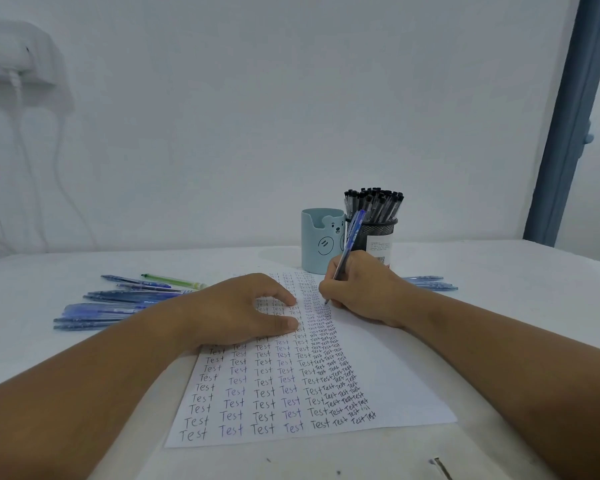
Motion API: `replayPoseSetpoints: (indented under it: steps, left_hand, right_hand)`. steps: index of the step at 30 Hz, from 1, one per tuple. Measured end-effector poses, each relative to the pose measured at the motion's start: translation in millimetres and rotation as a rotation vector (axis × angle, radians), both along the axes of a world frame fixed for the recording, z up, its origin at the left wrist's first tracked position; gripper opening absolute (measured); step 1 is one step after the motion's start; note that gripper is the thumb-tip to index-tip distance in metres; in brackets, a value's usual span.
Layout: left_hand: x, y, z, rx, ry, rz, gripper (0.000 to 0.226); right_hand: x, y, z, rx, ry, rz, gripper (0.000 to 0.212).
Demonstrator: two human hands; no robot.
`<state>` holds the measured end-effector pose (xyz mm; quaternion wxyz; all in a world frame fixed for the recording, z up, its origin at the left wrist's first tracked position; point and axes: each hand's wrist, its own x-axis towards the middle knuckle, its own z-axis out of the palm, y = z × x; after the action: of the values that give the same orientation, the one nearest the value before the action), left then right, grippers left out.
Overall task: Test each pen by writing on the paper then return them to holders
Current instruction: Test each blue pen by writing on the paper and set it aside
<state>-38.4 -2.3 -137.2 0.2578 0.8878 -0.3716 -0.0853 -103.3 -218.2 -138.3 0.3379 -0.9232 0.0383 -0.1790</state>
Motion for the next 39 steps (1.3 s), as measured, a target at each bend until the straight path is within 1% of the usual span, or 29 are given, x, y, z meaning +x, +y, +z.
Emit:
replayPoseSetpoints:
  steps: [15,21,24,31,36,39]
  left_hand:
    - [0.5,0.3,-0.3,-0.011,0.023,0.007,0.041]
    - [-0.9,0.4,0.5,-0.004,0.021,0.009,0.04]
    - [-0.8,0.4,0.5,-0.007,0.022,0.008,0.04]
    - [-0.4,0.4,-0.2,-0.007,0.013,0.002,0.041]
    - [0.3,0.3,-0.4,0.002,0.005,-0.005,0.04]
    - [0.0,0.1,0.2,0.001,0.011,-0.003,0.04]
  right_hand:
    - [0.3,0.5,0.1,-0.002,-0.008,0.004,0.018]
    - [-0.4,1.6,0.3,-0.018,-0.022,0.001,0.016]
    - [-1.0,2.2,0.1,-0.028,-0.023,0.01,0.01]
    - [0.3,0.5,0.6,0.004,-0.013,-0.005,0.02]
    - [1.6,0.3,-0.2,0.001,-0.011,-0.004,0.018]
    - [2.0,1.2,-0.4,-0.007,-0.013,0.001,0.019]
